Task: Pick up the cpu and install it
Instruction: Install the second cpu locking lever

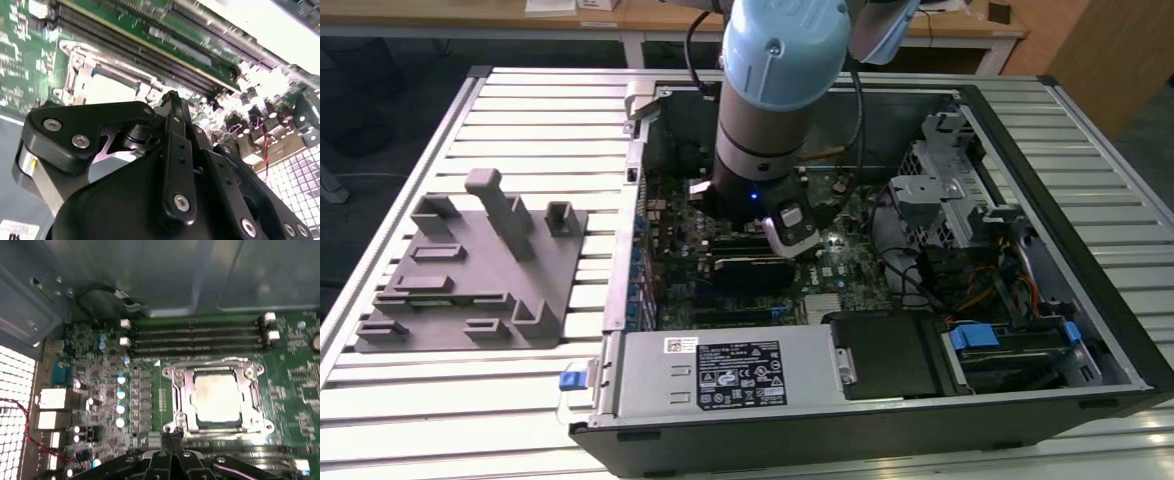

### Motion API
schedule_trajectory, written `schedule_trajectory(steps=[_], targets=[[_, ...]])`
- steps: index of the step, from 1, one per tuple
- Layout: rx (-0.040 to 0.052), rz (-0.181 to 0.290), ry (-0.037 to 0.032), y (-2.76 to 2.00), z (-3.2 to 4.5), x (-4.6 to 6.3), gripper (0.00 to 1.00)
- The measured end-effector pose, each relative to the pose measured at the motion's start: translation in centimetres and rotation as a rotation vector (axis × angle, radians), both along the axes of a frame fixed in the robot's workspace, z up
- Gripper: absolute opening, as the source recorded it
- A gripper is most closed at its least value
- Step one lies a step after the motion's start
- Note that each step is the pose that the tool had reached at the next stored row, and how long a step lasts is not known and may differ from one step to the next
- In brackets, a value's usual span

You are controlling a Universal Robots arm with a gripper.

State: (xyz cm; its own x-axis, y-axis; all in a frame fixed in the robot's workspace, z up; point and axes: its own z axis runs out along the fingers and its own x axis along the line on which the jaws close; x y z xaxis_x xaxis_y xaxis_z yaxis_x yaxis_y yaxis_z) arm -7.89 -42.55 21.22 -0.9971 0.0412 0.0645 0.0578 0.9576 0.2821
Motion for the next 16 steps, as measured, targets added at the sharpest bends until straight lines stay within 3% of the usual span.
schedule_trajectory(steps=[1, 2, 7, 10, 14, 16], targets=[[-0.0120, -0.006, -0.0007, 0.01, 0.01, 0.0, 0.11], [-0.0175, -0.012, -0.0013, 0.01, 0.01, 0.0, 0.11], [-0.0178, -0.015, -0.0013, 0.06, 0.00, 0.2, 0.11], [-0.0180, -0.015, -0.0013, 0.30, -0.01, 1.2, 0.11], [-0.0189, -0.015, -0.0013, 0.75, -0.02, 2.5, 0.11], [-0.0218, -0.015, -0.0013, 1.25, -0.03, 2.9, 0.11]])
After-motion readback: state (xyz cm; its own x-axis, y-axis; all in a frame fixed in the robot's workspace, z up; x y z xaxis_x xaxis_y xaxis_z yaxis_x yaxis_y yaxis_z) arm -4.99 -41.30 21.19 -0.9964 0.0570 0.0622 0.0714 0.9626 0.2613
